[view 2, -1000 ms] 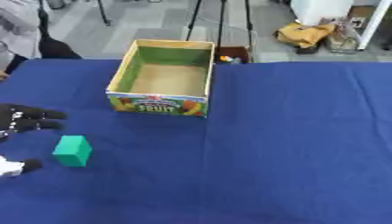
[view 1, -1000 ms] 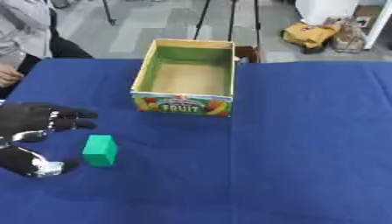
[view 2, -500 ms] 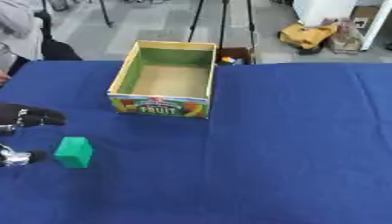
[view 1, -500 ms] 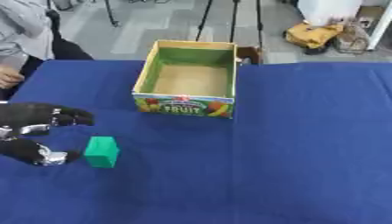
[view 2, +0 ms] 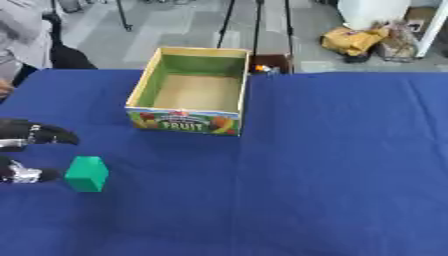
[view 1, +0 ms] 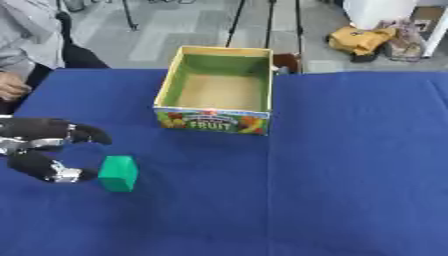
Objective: Pick up objects on the table and place them in the box.
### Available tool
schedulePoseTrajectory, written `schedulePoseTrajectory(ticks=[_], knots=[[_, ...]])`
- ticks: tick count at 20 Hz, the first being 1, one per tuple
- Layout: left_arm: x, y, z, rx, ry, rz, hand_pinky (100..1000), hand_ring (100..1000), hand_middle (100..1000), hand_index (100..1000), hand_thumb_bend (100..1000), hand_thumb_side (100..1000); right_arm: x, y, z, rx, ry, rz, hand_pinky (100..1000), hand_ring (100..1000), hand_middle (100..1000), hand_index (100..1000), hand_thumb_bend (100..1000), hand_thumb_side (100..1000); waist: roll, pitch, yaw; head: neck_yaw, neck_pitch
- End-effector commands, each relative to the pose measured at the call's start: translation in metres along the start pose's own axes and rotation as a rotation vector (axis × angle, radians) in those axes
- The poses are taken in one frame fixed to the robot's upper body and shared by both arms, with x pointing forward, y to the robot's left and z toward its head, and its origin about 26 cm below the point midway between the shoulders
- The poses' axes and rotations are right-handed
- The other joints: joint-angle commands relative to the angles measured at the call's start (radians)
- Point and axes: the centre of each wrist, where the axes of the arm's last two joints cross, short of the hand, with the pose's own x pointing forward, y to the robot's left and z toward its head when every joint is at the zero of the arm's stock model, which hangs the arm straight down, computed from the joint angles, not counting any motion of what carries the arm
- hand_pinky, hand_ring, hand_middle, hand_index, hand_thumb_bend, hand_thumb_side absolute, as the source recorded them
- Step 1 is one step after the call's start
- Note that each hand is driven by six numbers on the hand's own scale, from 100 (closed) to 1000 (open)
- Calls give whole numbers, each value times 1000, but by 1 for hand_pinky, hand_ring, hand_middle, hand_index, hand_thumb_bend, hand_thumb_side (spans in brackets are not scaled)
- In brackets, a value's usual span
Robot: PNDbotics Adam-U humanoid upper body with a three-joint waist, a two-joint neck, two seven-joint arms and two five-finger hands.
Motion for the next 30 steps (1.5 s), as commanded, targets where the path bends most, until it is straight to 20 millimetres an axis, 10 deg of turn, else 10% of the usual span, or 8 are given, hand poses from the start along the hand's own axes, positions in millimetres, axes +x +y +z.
schedulePoseTrajectory(ticks=[1, 30], knots=[[-1, 12, 6, -21, -1, -39, 895, 955, 970, 1000, 468, 1000, 5, -2, -6, -1, -26, 2, 804, 883, 518, 832, 100, 931, 3, -15, 1, 3, -9], [-2, 1, -20, -77, 34, -41, 860, 948, 955, 1000, 457, 1000, 5, -3, -6, -28, -19, 2, 807, 884, 509, 818, 100, 913, 6, -7, -17, 26, -6]])
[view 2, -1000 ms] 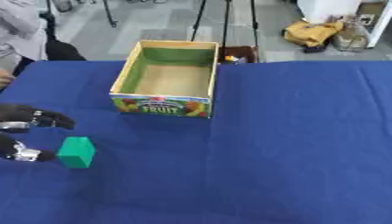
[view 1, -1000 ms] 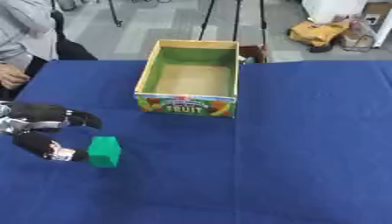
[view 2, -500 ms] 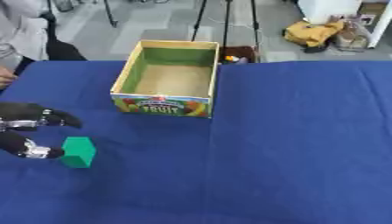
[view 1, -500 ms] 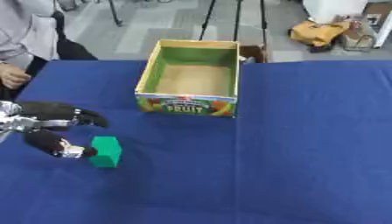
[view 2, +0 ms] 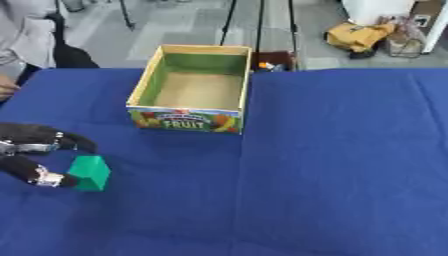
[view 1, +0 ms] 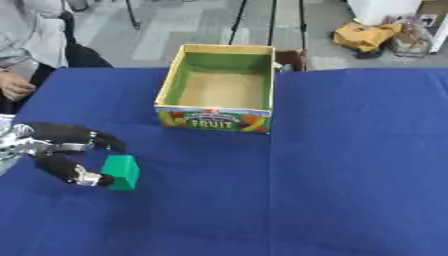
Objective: Pick up objects on the table and place them in the box.
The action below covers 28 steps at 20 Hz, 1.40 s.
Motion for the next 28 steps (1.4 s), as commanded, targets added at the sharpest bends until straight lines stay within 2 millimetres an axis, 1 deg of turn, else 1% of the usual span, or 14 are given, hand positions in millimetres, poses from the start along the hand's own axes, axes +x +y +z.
schedulePoseTrajectory(ticks=[1, 6, 17, 21, 24, 26, 28], knots=[[-4, 8, 6, -20, 15, -40, 861, 949, 954, 1000, 458, 1000, 5, -2, -6, -9, -30, 2, 807, 884, 509, 818, 100, 912, 0, -15, -2, 8, -6], [-6, 5, 3, -36, 19, -45, 857, 944, 940, 1000, 462, 1000, 5, -2, -6, -13, -31, 2, 806, 883, 507, 813, 100, 901, -2, -13, -4, 14, -5], [-4, 5, -3, -44, 11, -60, 847, 912, 876, 1000, 462, 1000, 5, -3, -7, -34, -26, 6, 805, 882, 503, 809, 100, 873, -5, -11, -10, 22, -3], [-3, 6, -5, -35, 9, -67, 837, 899, 853, 952, 448, 1000, 5, -3, -6, -40, -21, 9, 807, 883, 501, 810, 100, 868, -5, -10, -11, 23, 0], [-3, 7, -4, -14, 10, -66, 821, 888, 832, 891, 415, 1000, 5, -4, -6, -48, -17, 13, 808, 883, 500, 810, 100, 865, -5, -11, -11, 23, 2], [-3, 7, -4, -5, 11, -67, 818, 887, 829, 888, 419, 1000, 5, -4, -6, -52, -16, 13, 808, 883, 500, 811, 100, 863, -5, -11, -11, 24, 5], [-3, 6, -5, -14, 10, -69, 819, 890, 832, 921, 433, 1000, 5, -4, -6, -56, -16, 13, 808, 882, 499, 809, 100, 858, -5, -10, -12, 25, 7]])
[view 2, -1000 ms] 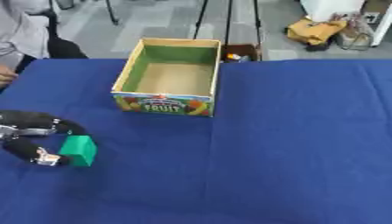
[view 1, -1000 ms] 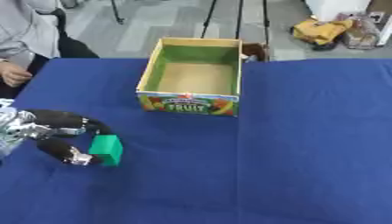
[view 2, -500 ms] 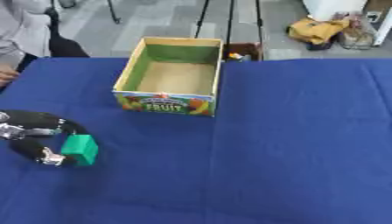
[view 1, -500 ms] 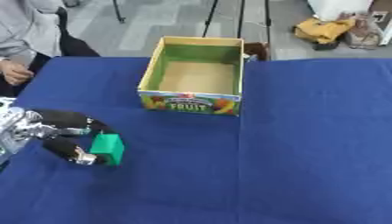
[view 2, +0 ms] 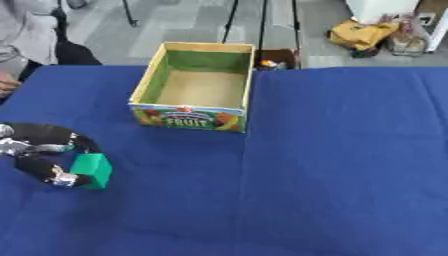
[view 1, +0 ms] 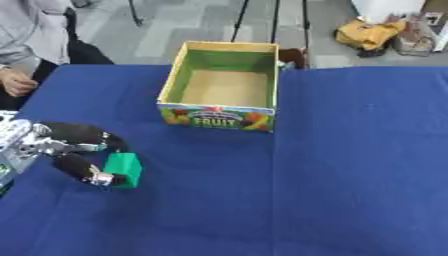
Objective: Pick up objects on the table and place them in the box.
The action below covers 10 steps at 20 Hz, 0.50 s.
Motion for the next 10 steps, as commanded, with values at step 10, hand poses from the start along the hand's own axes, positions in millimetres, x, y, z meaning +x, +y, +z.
schedulePoseTrajectory(ticks=[10], knots=[[-1, 0, 1, -48, 14, -64, 797, 871, 814, 900, 288, 824, 6, -3, -7, -31, -31, 10, 811, 882, 496, 807, 100, 855, -1, -13, -3, 3, 9]])
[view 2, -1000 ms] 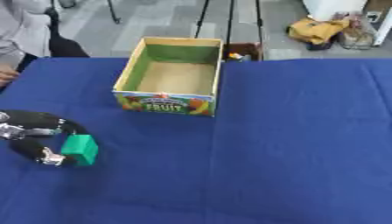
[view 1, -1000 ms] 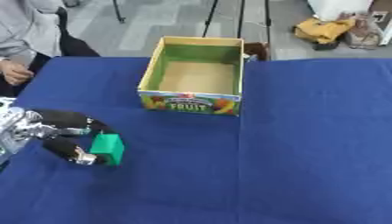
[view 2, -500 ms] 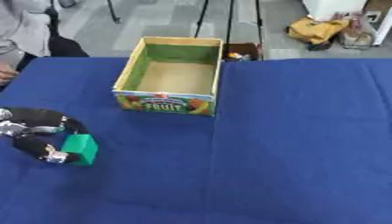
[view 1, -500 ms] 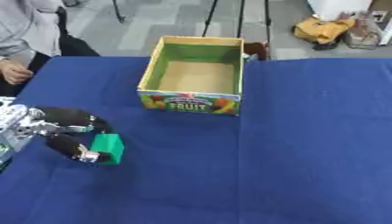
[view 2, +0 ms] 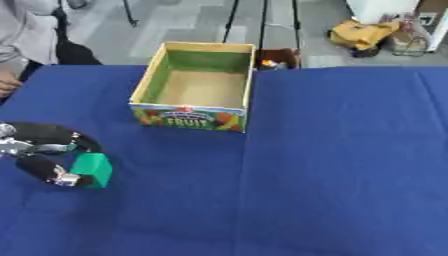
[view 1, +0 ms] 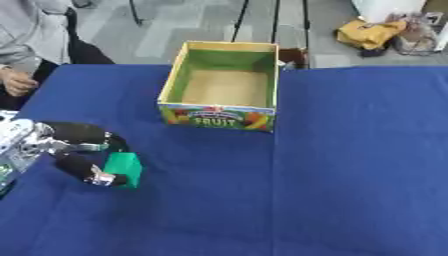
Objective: Pick up objects on the table and place them in the box.
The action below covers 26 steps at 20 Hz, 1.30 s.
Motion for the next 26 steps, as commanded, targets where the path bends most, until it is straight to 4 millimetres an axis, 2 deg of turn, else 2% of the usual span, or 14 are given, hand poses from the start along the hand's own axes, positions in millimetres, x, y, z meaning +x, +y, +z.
schedulePoseTrajectory(ticks=[1, 5, 6, 10, 18, 22, 26], knots=[[-1, 0, 1, -37, 5, -35, 792, 867, 807, 890, 260, 801, 6, -1, -7, -12, -35, 6, 811, 882, 496, 806, 100, 854, -1, -13, -2, 2, 8], [-1, -1, -1, -24, 15, -32, 781, 857, 797, 862, 188, 715, 6, -1, -7, -19, -34, 5, 812, 882, 496, 805, 100, 851, -2, -12, -3, 2, 7], [-1, -1, -1, -18, 18, -31, 771, 849, 787, 832, 134, 708, 6, -1, -7, -21, -33, 5, 812, 882, 495, 806, 100, 850, -2, -12, -3, 2, 8], [-1, -2, -2, 3, 23, -25, 760, 838, 770, 771, 103, 720, 6, -2, -7, -25, -30, 7, 813, 883, 494, 806, 100, 848, -2, -11, -4, 3, 7], [-4, -1, 1, 50, 38, 2, 740, 818, 745, 643, 100, 640, 5, -2, -6, -30, -22, 12, 816, 885, 494, 808, 100, 842, -2, -13, -2, 4, 8], [-5, 1, 5, 68, 46, 10, 737, 813, 741, 634, 100, 578, 5, -2, -6, -34, -19, 13, 817, 885, 494, 808, 100, 840, -1, -17, 0, 4, 7], [-6, 4, 10, 86, 54, 12, 733, 807, 733, 620, 100, 555, 5, -2, -5, -37, -18, 14, 818, 885, 495, 808, 100, 839, -2, -21, 0, 4, 5]])
